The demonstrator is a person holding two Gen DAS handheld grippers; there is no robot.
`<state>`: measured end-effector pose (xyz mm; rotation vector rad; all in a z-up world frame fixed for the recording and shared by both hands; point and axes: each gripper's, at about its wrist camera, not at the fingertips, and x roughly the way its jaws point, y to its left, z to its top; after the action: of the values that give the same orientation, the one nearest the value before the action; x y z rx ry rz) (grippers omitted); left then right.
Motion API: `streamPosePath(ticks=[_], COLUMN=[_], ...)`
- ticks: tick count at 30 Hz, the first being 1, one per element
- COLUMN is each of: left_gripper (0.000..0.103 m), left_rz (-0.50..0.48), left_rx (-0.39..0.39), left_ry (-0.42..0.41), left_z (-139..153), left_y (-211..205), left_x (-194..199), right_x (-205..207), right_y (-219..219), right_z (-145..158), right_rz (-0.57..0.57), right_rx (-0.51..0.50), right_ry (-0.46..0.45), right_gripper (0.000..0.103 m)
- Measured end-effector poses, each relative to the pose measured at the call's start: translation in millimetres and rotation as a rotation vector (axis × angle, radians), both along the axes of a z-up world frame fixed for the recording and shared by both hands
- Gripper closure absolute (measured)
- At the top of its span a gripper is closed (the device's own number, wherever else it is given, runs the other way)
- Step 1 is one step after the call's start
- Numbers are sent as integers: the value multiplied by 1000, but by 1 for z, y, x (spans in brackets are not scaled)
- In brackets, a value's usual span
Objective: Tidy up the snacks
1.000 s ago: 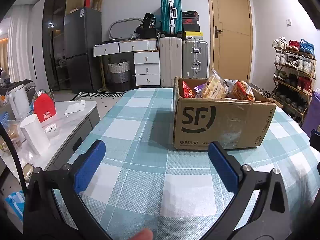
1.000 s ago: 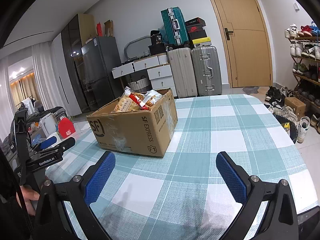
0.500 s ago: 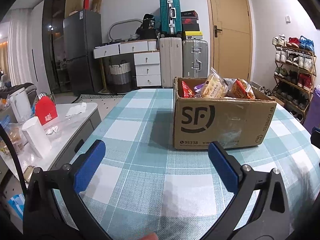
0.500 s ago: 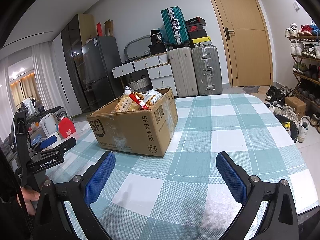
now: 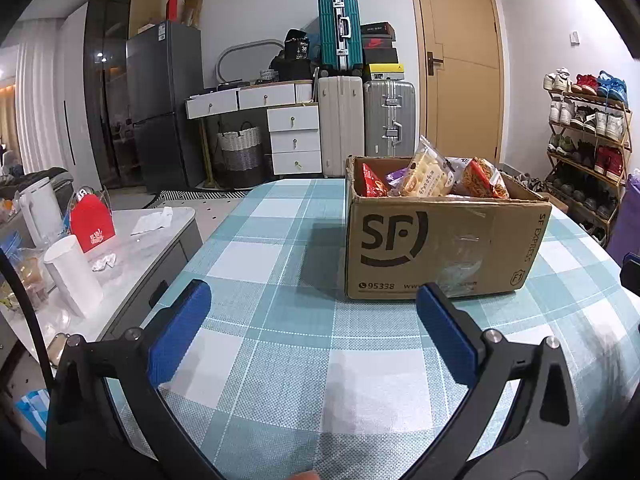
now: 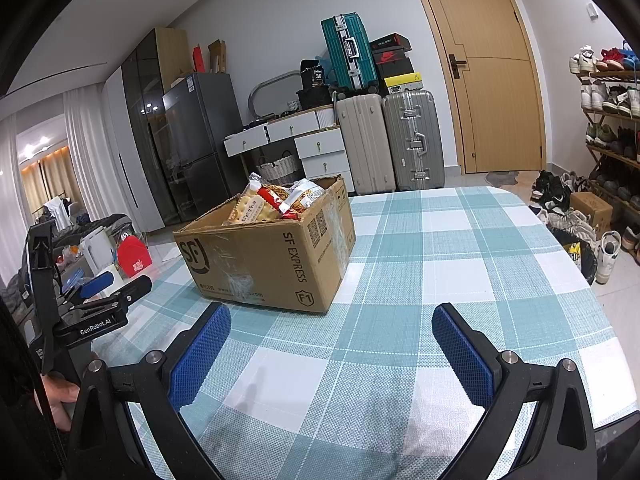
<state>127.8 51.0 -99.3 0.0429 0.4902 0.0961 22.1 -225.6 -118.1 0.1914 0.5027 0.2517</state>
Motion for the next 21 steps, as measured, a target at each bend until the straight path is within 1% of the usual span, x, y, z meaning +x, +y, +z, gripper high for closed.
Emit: streamPosePath(ticks=[21], left_gripper=[1], left_rz=[-5], left_rx=[-5], left_ry=[5], left_z=[-2], left_y=[-1], left_x=[1], right_x=[2], right_y=[3], right_z=[0], right_rz=[6], right_rx=[-3], right_ry=[2], right_gripper=[1])
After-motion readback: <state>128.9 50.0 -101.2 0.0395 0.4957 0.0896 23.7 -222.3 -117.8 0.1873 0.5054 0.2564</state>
